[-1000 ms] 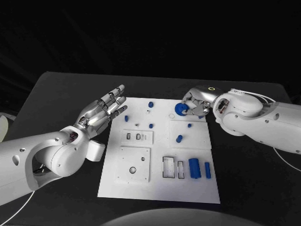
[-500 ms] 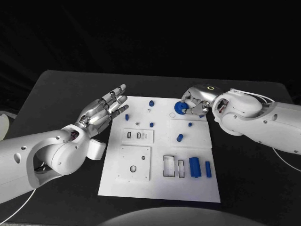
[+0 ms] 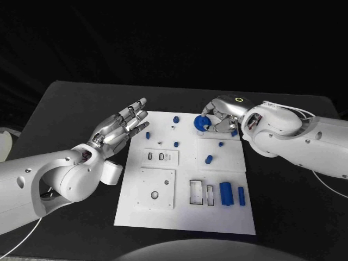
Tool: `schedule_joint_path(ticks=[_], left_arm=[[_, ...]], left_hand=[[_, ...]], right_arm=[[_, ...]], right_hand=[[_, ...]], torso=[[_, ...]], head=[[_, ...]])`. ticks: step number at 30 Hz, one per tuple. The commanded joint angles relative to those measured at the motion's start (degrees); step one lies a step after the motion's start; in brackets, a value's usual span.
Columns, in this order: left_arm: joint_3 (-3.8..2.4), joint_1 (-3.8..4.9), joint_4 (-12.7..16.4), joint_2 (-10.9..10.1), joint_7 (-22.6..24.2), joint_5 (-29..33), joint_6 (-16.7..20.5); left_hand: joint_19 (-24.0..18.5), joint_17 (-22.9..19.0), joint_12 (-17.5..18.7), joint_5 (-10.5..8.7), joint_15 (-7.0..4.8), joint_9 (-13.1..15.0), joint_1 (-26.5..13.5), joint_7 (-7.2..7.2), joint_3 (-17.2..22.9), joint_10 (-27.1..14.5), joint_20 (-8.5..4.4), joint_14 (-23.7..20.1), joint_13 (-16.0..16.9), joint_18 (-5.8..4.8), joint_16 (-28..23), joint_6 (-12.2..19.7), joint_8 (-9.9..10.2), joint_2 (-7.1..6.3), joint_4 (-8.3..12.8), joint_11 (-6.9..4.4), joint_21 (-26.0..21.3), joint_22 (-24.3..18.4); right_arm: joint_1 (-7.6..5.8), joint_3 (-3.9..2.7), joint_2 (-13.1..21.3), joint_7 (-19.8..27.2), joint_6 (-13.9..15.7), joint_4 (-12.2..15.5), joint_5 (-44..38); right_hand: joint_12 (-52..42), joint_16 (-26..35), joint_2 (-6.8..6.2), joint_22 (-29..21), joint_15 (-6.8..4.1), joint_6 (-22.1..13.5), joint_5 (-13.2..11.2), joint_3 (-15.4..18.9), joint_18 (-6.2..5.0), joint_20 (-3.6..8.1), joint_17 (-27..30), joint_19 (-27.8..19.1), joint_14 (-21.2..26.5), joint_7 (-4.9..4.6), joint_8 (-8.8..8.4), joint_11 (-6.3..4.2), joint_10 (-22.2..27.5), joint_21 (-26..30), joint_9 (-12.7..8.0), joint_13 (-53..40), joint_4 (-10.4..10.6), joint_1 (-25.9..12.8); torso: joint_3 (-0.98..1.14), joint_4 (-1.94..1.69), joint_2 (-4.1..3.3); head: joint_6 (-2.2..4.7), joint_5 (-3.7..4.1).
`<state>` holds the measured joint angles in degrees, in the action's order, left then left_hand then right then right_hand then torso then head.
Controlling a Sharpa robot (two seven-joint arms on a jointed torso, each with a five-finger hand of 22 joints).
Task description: Assemble the parts on the task board
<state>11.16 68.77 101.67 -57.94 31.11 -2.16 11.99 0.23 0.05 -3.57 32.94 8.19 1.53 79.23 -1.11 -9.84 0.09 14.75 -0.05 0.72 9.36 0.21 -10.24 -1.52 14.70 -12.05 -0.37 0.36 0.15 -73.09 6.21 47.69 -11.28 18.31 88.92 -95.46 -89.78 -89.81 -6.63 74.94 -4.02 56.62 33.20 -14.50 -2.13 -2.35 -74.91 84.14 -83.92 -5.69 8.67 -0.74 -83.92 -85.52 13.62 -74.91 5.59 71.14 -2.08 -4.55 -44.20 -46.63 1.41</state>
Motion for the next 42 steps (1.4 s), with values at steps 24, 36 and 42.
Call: schedule_joint_path(ticks=[24, 36, 42], left_arm=[[-0.01, 0.02, 0.39, -0.14, 0.34, 0.0, -0.96], [-0.01, 0.02, 0.37, -0.05, 0.24, 0.0, -1.0], [-0.01, 0.02, 0.28, -0.01, 0.17, 0.33, -1.09]], left_hand=[[0.14, -0.05, -0.42, 0.29, 0.58, 0.07, 0.31, -0.34, 0.15, 0.22, 0.54, 0.06, 0.1, 0.97, -0.19, 0.04, -0.3, 0.48, 0.49, 0.68, -0.06, 0.08], [0.14, -0.05, -0.42, 0.29, 0.58, 0.07, 0.31, -0.34, 0.15, 0.22, 0.54, 0.06, 0.1, 0.97, -0.19, 0.04, -0.3, 0.48, 0.49, 0.68, -0.06, 0.08], [0.15, -0.04, -0.46, 0.3, 0.61, 0.07, 0.29, -0.36, 0.16, 0.24, 0.57, 0.07, 0.11, 0.97, -0.18, 0.02, -0.31, 0.47, 0.53, 0.73, -0.06, 0.08]], right_arm=[[-0.36, -0.12, -11.36, 1.61, -4.09, -6.23, 2.24], [-0.07, -0.14, -13.72, 1.64, -4.99, -8.0, 1.73], [0.22, -0.14, -14.58, 1.83, -5.28, -8.58, 1.45]], right_hand=[[-0.22, 0.08, -0.54, 10.44, 0.51, 0.57, 4.09, -2.83, 0.57, -0.39, -14.76, 2.49, -5.99, 1.13, 4.16, 0.96, -6.08, -0.34, 14.02, -15.09, 1.23, -2.18], [-0.22, -0.04, -0.73, 10.26, 0.79, -0.04, 2.01, -3.42, 0.49, -0.69, -14.92, 2.29, -6.03, 0.82, 2.91, 1.24, -6.08, -0.1, 13.8, -15.09, 1.14, -2.52], [-0.22, -0.09, -0.79, 10.01, 0.6, -2.44, -2.41, -3.69, 0.37, -0.72, -14.97, 2.02, -6.05, 0.37, 0.51, 0.96, -6.08, 0.25, 13.03, -15.09, 1.09, -2.96]], torso=[[-0.02, 0.05, -0.04], [0.05, -0.01, 0.03], [0.02, 0.01, 0.04]], head=[[-0.55, 0.13], [-0.58, 0.27], [-0.61, 0.24]])
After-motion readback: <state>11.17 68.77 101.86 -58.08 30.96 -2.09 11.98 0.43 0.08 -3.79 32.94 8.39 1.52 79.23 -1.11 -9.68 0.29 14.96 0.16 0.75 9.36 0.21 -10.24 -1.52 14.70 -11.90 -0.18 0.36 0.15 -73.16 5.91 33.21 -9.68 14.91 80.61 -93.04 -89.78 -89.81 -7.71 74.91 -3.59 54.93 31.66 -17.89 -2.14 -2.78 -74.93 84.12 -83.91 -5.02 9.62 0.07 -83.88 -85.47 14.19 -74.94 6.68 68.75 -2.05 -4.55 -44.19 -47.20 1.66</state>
